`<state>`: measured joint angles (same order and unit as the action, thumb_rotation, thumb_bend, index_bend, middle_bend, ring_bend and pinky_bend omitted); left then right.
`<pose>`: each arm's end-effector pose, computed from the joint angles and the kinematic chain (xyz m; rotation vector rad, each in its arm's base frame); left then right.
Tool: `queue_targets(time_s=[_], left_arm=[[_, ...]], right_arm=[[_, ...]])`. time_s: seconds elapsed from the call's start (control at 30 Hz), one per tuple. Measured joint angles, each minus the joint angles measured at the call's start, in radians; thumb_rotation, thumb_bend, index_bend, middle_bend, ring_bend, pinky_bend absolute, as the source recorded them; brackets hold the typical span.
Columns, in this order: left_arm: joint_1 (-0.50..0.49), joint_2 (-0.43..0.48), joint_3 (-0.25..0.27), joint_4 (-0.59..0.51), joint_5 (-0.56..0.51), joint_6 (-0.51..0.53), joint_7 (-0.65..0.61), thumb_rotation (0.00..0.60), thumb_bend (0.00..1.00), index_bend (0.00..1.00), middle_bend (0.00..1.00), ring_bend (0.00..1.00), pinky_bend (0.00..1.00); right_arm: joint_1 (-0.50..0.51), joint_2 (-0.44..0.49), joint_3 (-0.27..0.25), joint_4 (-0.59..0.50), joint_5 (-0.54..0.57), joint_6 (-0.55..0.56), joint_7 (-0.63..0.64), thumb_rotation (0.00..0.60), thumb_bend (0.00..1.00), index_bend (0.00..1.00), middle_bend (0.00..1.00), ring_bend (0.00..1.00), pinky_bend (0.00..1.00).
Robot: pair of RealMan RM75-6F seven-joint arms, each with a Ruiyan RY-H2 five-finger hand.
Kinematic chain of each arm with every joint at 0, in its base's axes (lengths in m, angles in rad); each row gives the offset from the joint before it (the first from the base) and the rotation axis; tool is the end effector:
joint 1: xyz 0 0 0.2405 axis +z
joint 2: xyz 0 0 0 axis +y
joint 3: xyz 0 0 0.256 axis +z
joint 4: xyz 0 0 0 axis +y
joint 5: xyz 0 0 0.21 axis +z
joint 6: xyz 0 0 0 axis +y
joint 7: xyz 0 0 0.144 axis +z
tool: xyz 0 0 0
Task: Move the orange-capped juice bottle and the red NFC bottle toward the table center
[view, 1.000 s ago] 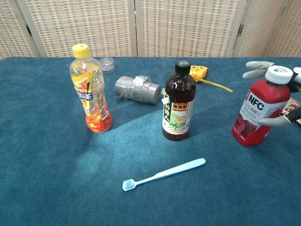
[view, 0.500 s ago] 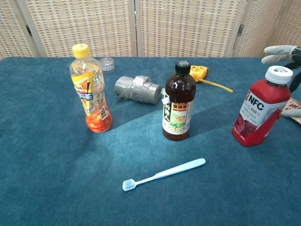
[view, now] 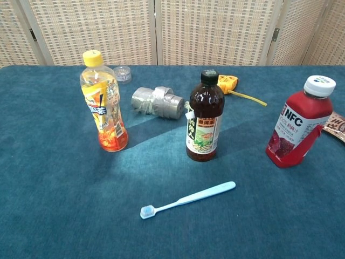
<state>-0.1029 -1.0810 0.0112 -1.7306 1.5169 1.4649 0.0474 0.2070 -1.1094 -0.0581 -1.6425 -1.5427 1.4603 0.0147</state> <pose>-0.2909 0.1713 0.1490 -1.4506 -0.9709 -0.9010 -0.2887 -0.1932 0.1400 1.5553 -0.9295 0.9512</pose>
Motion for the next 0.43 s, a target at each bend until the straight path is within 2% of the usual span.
queue_targets(time_s=[0.17, 0.43], left_arm=[[0.018, -0.004, -0.017, -0.008, -0.005, 0.037, 0.021, 0.6, 0.06, 0.07, 0.07, 0.23, 0.38], [0.012, -0.012, -0.022, 0.005, -0.019, 0.013, 0.032, 0.6, 0.06, 0.07, 0.08, 0.23, 0.38]], right_arm=[[-0.057, 0.014, -0.012, -0.007, -0.035, 0.073, 0.02, 0.6, 0.0, 0.08, 0.19, 0.19, 0.37], [-0.078, 0.03, -0.002, 0.002, -0.051, 0.084, 0.054, 0.6, 0.0, 0.08, 0.19, 0.19, 0.37]])
